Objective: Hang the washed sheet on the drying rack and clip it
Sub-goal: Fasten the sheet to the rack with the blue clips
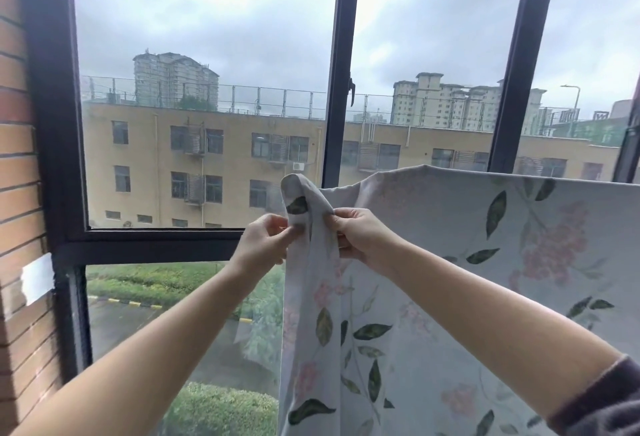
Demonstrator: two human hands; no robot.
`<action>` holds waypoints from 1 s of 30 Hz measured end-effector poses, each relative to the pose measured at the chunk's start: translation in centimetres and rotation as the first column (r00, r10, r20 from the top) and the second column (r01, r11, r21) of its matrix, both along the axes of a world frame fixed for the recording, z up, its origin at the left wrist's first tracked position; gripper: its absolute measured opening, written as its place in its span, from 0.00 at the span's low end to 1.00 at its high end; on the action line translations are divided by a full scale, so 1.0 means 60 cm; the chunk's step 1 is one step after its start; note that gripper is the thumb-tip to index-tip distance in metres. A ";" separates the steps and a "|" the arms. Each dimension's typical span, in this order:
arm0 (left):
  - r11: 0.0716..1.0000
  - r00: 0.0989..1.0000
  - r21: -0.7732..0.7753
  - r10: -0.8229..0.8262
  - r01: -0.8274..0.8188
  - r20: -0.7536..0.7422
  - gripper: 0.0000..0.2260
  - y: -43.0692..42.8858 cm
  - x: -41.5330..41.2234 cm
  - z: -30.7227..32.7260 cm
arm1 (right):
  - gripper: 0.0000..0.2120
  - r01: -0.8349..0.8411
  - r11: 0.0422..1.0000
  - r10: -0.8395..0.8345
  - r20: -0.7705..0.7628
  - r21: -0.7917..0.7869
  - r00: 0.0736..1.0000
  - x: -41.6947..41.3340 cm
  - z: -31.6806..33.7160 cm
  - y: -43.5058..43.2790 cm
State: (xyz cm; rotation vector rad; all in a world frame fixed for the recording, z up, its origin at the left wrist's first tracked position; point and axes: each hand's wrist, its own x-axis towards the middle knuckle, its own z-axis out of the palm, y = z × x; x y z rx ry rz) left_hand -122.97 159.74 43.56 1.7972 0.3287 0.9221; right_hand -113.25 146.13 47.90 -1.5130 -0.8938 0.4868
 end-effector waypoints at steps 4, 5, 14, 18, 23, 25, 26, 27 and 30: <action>0.972 0.996 -0.233 -0.013 0.034 0.091 0.07 0.010 0.001 -0.005 | 0.12 0.045 0.999 -0.045 -0.013 0.010 0.999 0.011 -0.008 0.004; 0.954 0.995 -0.301 0.033 -0.002 0.098 0.08 0.022 0.003 -0.007 | 0.12 0.066 0.998 -0.066 -0.007 0.014 0.998 0.016 -0.010 0.004; 0.528 0.974 0.826 0.204 -0.198 0.102 0.15 0.056 -0.015 -0.020 | 0.11 0.438 0.854 0.058 0.889 -0.280 0.455 0.064 0.003 -0.091; 0.343 0.938 0.921 0.341 -0.186 0.062 0.07 0.083 0.029 -0.008 | 0.13 0.253 0.952 -0.064 0.691 -0.175 0.720 0.102 0.014 -0.120; 0.931 0.973 0.349 0.173 -0.111 -0.152 0.04 0.056 0.120 0.047 | 0.12 0.185 0.983 -0.176 0.390 0.015 0.904 0.106 0.014 -0.121; 0.844 0.967 0.506 0.246 -0.181 -0.064 0.04 0.047 0.129 0.043 | 0.16 0.379 0.920 -0.188 0.738 -0.100 0.649 0.126 0.025 -0.145; 0.730 0.965 0.656 0.261 -0.193 -0.007 0.06 0.048 0.130 0.038 | 0.15 0.545 0.828 -0.129 0.902 -0.131 0.413 0.135 0.028 -0.159; 0.593 0.970 0.789 0.241 -0.159 0.015 0.10 0.051 0.131 0.034 | 0.12 0.668 0.734 -0.049 0.970 -0.126 0.236 0.145 0.029 -0.169; 0.291 0.959 0.957 0.270 0.009 -0.091 0.11 0.064 0.151 0.020 | 0.03 0.713 0.692 -0.066 0.973 -0.114 0.220 0.159 0.026 -0.176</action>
